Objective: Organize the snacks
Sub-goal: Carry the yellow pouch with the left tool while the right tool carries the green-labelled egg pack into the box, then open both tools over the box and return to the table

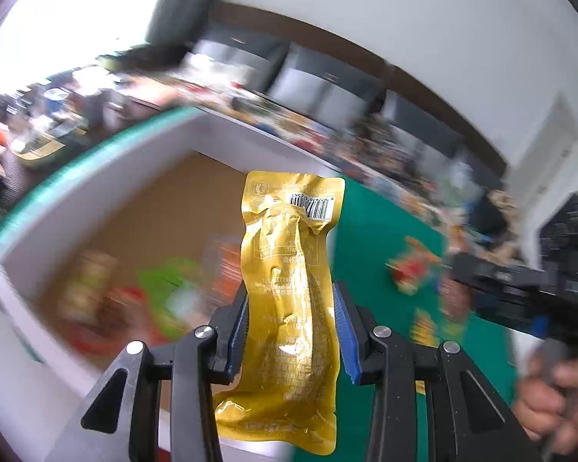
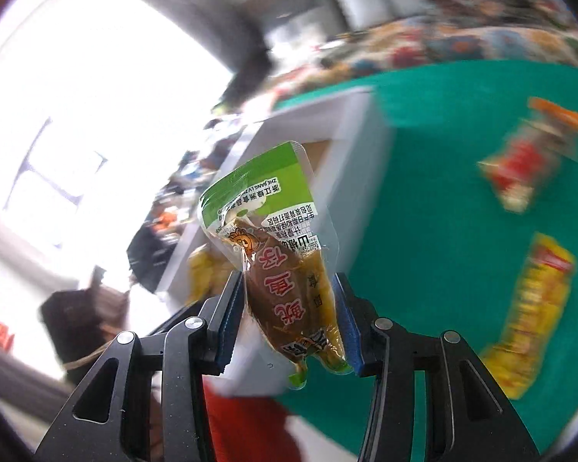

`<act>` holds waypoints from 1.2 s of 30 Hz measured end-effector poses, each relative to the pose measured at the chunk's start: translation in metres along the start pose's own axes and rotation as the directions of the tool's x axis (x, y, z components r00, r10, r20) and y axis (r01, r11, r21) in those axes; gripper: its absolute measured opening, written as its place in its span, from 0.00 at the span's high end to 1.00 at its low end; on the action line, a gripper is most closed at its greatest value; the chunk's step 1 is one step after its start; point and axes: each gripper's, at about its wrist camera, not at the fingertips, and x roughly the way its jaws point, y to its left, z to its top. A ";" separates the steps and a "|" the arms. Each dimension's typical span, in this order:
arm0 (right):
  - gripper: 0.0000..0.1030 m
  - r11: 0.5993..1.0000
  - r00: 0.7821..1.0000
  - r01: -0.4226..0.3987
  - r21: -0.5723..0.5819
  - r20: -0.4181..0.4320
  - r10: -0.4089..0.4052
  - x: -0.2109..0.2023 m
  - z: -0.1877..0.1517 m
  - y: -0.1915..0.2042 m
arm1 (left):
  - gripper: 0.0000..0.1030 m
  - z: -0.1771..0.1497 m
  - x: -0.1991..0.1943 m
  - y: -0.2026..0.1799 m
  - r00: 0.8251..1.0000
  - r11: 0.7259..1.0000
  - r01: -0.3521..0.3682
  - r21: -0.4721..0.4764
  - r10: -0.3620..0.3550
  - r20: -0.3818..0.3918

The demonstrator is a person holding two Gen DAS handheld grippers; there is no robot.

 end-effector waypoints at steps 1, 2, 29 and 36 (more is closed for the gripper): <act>0.54 0.999 0.999 -0.033 -0.014 -0.016 0.033 0.016 0.004 0.017 | 0.60 0.004 -0.001 0.012 0.999 0.999 -0.034 -0.005 0.034 0.010; 0.53 0.999 0.999 -0.047 -0.026 -0.025 0.047 0.027 0.006 0.027 | 0.58 0.008 -0.001 0.025 0.996 0.996 -0.084 -0.010 0.084 0.018; 0.31 0.588 0.570 0.797 0.135 0.152 -0.807 -0.125 -0.115 -0.263 | 0.02 -0.072 0.049 -0.149 0.976 0.951 0.188 0.246 -0.153 -0.153; 0.31 0.562 0.545 0.783 0.265 0.141 -0.826 -0.173 -0.146 -0.311 | 0.02 -0.117 0.128 -0.179 0.967 0.949 0.144 0.281 -0.075 -0.243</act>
